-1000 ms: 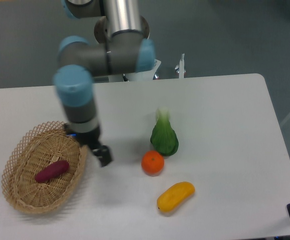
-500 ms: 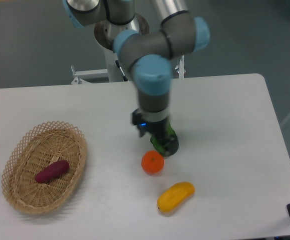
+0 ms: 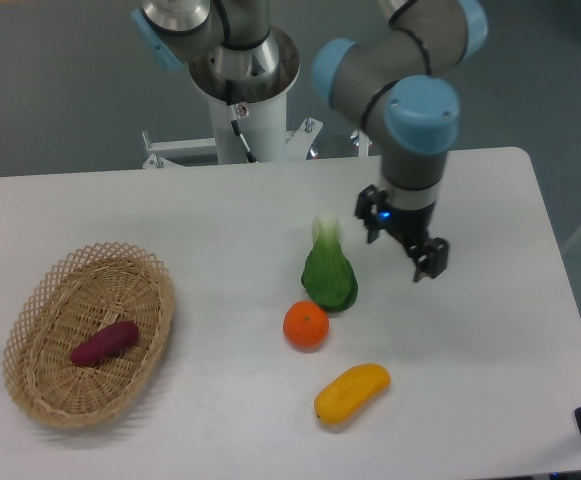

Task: Place the sweet potato in the basket

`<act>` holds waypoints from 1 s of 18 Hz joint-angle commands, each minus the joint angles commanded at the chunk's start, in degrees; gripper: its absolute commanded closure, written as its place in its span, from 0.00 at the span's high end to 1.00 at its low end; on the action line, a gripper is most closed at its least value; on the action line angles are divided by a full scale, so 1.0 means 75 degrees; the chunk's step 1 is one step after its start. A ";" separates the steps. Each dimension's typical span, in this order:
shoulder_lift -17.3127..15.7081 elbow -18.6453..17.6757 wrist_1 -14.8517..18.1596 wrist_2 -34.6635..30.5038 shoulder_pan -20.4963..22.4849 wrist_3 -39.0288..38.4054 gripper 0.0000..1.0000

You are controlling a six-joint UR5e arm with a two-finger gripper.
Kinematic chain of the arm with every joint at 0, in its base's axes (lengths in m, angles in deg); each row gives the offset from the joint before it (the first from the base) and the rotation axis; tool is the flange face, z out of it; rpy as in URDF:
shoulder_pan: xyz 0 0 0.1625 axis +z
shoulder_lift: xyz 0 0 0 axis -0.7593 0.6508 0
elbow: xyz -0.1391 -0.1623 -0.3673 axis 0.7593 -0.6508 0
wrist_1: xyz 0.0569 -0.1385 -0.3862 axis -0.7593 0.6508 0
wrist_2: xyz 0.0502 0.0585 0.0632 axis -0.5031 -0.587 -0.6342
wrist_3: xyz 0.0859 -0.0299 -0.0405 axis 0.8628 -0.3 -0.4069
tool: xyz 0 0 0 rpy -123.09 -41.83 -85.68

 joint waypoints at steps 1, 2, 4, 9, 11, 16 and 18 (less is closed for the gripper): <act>0.0047 0.0000 0.0000 -0.0011 0.0000 0.0000 1.00; 0.0059 0.0000 0.0000 -0.0023 0.0000 0.0000 1.00; 0.0059 0.0012 0.0000 -0.0012 0.0000 0.0000 1.00; 0.0059 0.0000 -0.0012 -0.0023 -0.0011 0.0000 1.00; 0.0071 0.0000 -0.0012 -0.0023 -0.0011 0.0000 1.00; 0.0082 0.0000 0.0000 -0.0035 -0.0023 0.0000 1.00; 0.0082 0.0000 -0.0012 -0.0035 -0.0023 0.0000 1.00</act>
